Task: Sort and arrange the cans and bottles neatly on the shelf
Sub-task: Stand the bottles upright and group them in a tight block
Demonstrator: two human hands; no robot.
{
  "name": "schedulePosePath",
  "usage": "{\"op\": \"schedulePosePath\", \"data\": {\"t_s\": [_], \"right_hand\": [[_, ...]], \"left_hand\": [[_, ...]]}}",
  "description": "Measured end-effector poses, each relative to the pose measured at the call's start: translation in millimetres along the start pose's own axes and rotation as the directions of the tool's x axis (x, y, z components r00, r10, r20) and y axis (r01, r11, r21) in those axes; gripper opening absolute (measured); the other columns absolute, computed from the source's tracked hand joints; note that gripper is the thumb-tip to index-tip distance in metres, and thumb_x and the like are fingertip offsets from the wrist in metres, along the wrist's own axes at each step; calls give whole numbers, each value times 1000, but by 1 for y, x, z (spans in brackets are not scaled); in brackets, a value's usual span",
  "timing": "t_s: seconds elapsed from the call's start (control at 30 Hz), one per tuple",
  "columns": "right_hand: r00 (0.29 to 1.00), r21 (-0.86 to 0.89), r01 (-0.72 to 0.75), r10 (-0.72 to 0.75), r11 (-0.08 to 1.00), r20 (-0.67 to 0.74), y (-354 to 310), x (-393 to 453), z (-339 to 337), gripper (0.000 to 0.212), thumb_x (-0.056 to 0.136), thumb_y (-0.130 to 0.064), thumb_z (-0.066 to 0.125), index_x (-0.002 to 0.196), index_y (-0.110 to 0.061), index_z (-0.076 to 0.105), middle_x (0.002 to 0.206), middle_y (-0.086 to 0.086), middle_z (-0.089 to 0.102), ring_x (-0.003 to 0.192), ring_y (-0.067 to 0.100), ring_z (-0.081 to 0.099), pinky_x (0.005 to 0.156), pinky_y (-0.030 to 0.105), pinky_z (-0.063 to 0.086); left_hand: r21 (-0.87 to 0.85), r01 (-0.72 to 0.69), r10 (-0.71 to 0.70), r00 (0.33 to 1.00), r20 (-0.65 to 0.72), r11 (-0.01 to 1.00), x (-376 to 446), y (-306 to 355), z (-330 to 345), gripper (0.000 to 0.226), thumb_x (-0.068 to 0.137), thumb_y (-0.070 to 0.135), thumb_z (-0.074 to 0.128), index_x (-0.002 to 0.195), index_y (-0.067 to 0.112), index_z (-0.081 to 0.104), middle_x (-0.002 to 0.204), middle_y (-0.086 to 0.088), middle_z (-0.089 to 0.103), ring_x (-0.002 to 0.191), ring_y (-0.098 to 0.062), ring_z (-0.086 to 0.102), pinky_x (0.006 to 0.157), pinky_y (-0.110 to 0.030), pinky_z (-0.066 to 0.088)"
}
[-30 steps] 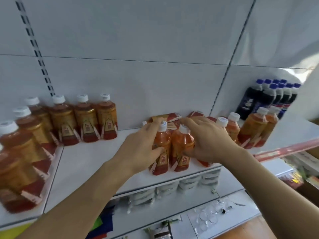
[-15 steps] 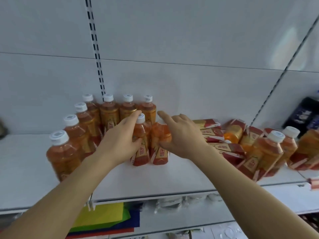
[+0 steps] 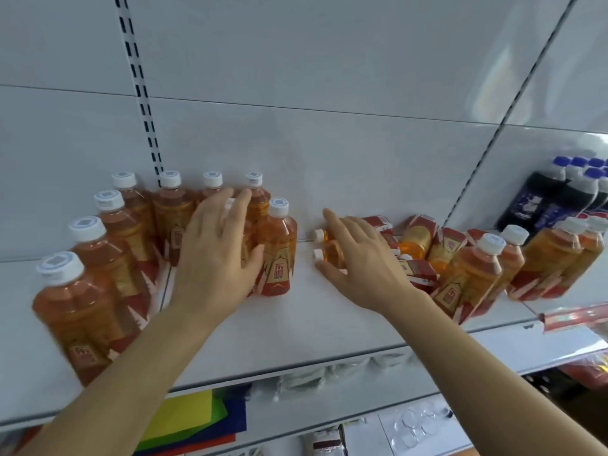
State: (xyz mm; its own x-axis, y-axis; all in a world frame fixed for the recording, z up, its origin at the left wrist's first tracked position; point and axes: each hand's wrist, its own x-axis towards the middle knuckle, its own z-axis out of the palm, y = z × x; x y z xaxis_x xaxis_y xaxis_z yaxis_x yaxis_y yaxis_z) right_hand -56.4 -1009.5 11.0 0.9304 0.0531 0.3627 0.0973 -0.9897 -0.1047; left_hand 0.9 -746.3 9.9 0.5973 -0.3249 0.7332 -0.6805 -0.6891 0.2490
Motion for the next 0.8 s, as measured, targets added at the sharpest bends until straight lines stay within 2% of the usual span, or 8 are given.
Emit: {"op": "schedulePosePath", "data": {"t_s": [0.07,0.1,0.2,0.27,0.33,0.5,0.67,0.8], "right_hand": [[999,-81,-21,25,996,46,27,-16,-5,84,101,-63,50,169,-27,16,166,-1,40,158,29,26,129,51,26],[996,-133,-21,33,991,85,38,-21,-6,84,100,-64,51,168,-27,18,166,-2,41,158,29,24,130,50,23],[972,-246,-5,63,969,227,63,-28,-4,90,95,-68,53,168,-29,18,168,0,40,160,30,21,132,48,15],[951,-290,14,77,957,298,72,-28,2,92,93,-67,57,168,-28,19,167,4,41,159,34,22,132,51,14],[937,-330,43,77,943,342,78,-25,8,92,94,-63,61,167,-25,20,166,7,42,157,36,26,131,53,17],[957,-366,151,-42,919,288,89,-13,14,56,95,-45,67,146,-27,53,143,0,63,134,30,49,122,50,33],[971,-151,178,-149,972,188,102,-14,-2,71,86,-66,65,148,-34,56,142,-9,63,135,25,47,121,44,30],[994,263,96,-107,960,30,90,-16,-12,73,73,-69,71,135,-31,68,118,-7,73,121,20,54,101,42,49]], "left_hand": [[-104,-115,109,992,-59,988,-3,27,8,64,94,18,73,152,7,47,145,-10,53,135,-31,51,112,-45,45],[-153,-129,128,992,-21,980,-5,41,14,60,94,20,72,149,11,50,142,-7,55,130,-28,53,108,-41,47],[-250,-6,74,961,265,968,-8,75,46,59,97,34,69,152,23,48,146,3,55,134,-20,51,107,-38,47],[-215,100,5,898,440,972,-7,87,72,64,101,46,64,158,27,40,155,6,50,141,-18,46,112,-39,45],[-133,167,-71,842,535,977,-6,92,94,70,101,53,62,161,28,35,159,6,48,143,-19,46,112,-40,45],[-54,276,-190,776,602,960,-11,92,124,79,97,54,67,164,29,31,164,4,43,146,-20,45,114,-42,44],[-262,537,-286,730,620,802,-18,90,120,91,82,59,83,156,44,33,152,18,51,138,-3,50,114,-38,47],[-576,645,-289,753,591,502,-18,98,110,82,77,50,92,146,43,48,141,20,64,135,2,55,109,-35,50]]}}
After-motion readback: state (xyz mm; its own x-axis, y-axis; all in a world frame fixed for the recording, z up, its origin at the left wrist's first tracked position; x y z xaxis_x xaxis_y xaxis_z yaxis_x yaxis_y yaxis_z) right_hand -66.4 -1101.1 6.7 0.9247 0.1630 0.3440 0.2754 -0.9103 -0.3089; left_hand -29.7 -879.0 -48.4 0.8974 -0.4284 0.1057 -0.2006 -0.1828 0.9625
